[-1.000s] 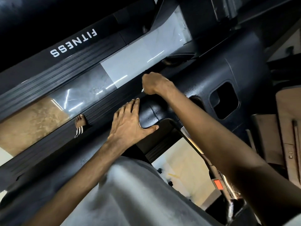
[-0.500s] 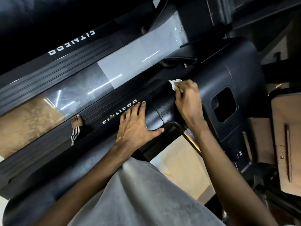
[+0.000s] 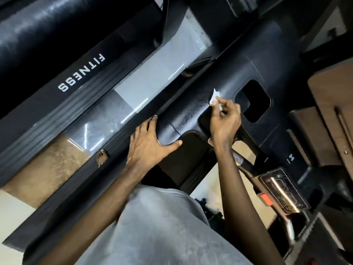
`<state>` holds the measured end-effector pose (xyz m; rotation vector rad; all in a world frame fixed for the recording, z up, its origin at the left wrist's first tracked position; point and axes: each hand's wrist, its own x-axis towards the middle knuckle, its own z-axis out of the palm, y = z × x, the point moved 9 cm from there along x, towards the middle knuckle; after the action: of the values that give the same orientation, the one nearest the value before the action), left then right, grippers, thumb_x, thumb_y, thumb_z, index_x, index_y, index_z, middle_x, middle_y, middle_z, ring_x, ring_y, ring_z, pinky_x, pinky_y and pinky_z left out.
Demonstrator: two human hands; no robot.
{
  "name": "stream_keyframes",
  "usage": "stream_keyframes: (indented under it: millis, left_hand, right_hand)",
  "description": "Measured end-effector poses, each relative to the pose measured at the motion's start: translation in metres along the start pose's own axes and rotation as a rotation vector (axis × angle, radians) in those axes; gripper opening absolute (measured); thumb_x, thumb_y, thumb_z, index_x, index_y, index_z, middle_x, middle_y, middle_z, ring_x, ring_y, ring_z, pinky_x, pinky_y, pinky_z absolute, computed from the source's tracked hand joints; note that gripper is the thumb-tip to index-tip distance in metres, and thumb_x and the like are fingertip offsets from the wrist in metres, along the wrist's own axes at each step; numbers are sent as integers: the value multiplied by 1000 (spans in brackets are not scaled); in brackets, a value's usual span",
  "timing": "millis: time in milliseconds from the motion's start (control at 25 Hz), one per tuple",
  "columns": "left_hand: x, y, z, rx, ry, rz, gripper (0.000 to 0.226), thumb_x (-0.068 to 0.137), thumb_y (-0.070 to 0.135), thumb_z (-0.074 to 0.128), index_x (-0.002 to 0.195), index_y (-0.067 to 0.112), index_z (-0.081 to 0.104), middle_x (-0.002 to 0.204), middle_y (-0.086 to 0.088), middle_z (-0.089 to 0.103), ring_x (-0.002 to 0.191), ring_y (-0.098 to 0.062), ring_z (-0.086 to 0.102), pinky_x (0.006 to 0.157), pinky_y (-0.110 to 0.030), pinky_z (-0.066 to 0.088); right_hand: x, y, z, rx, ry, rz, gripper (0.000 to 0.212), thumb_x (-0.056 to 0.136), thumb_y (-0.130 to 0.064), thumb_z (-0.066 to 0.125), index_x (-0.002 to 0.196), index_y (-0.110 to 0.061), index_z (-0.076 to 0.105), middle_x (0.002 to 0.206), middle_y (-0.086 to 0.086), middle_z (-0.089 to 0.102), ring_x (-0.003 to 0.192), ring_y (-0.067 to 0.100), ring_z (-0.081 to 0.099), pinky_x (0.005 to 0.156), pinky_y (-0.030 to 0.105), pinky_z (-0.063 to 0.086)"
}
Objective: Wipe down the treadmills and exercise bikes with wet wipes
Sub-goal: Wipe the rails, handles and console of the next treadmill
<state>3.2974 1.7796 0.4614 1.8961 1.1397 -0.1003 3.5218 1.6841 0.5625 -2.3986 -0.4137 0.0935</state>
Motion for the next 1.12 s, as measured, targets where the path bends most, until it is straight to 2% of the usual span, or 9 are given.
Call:
stream_keyframes:
  millis: [80,160,280,360,480,640,720,920,1120]
  left_hand:
    - [-2,2,0,1,-2,-7,116,60,90,56,153,25,32,152,-1,42,138,-25,40,114,-48,35]
    - [0,-1,-1,-15,-13,-20,116,59,91,54,152,26,33,151,0,43,139,-24,40,114,-47,35]
    - [-5,2,-1,-35,-15,14,109,63,86,57,152,26,34,151,-1,44,138,-24,42,113,-47,37]
    - [-13,3,-5,-44,-6,56,106,71,78,63,155,24,29,154,-2,42,141,-23,39,115,-46,35]
    - [-33,-3,-12,-38,-19,132,98,85,60,70,160,25,18,158,-2,36,144,-19,34,118,-44,31]
    - [-53,-13,-18,-3,-12,247,86,89,57,65,159,26,26,158,-1,37,144,-17,34,119,-43,32]
    - [-58,-21,-18,11,-42,234,81,91,55,66,158,31,27,160,-4,33,147,-18,31,120,-42,31]
    - [-69,-28,-21,17,-109,251,76,93,61,60,157,44,23,164,0,26,150,-14,25,120,-39,29]
    - [-72,-26,-28,21,-144,245,75,91,52,68,155,39,33,163,1,32,149,-9,28,116,-21,22]
  right_hand:
    - [-4,3,-3,42,6,14,10,93,-15,67,101,-19,73,101,-3,57,80,-3,59,80,30,57]
    - [-23,-7,6,24,-78,-84,10,93,-12,67,100,-17,72,101,0,59,83,1,59,79,32,57]
    - [-61,-21,19,-45,-301,-304,18,93,-5,63,107,-11,72,103,-3,56,92,14,60,86,20,48]
    - [-72,-18,19,-65,-366,-348,18,95,-5,62,109,-9,72,103,-5,52,97,17,59,88,14,42]
    - [-73,0,1,-50,-270,-341,16,97,-7,61,110,-8,71,106,2,56,100,23,59,91,15,40]
    - [-103,12,4,-16,-227,-361,15,98,-8,59,109,-7,69,106,7,58,99,24,60,92,28,47]
    - [-115,14,9,85,-181,-293,11,98,-10,61,105,-9,70,104,3,61,96,17,63,90,27,52]
    - [-125,27,17,354,40,53,2,93,-17,69,94,-17,67,100,-4,62,89,3,62,75,30,56]
    - [-143,45,36,552,59,207,8,93,-16,70,101,-14,67,109,-2,60,95,2,63,81,31,59]
